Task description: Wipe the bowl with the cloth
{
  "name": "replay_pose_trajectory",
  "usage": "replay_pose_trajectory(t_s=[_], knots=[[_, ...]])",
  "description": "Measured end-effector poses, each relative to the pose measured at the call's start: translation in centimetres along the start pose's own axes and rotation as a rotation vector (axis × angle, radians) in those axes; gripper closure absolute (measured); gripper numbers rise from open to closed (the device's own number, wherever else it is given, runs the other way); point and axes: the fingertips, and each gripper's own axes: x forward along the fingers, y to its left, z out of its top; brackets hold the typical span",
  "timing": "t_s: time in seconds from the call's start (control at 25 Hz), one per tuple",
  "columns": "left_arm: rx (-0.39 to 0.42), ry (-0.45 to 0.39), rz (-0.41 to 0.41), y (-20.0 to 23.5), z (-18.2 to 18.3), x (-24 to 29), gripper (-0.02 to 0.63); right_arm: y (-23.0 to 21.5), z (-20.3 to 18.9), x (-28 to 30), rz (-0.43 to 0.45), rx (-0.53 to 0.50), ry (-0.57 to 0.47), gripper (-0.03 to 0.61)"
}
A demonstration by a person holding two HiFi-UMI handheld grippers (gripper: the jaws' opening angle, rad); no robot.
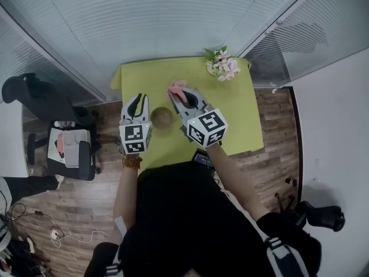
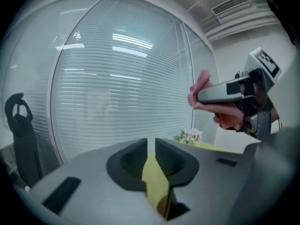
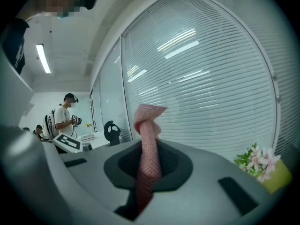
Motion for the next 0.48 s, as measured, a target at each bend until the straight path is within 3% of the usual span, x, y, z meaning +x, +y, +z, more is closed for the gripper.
replay_pose_trajectory(t_s=[0.28, 0.48], knots=[[-0.087, -0.111, 0.028, 0.5, 4.2, -1.8, 0.575, 0.2, -1.5, 1.1, -0.018, -0.057, 0.067, 0.568], [-0.087, -0.108, 0.029, 0.2, 4.6, -2.0, 0.577, 0.2, -2.7, 1.4, -0.03, -0.037, 0.095, 0.568]])
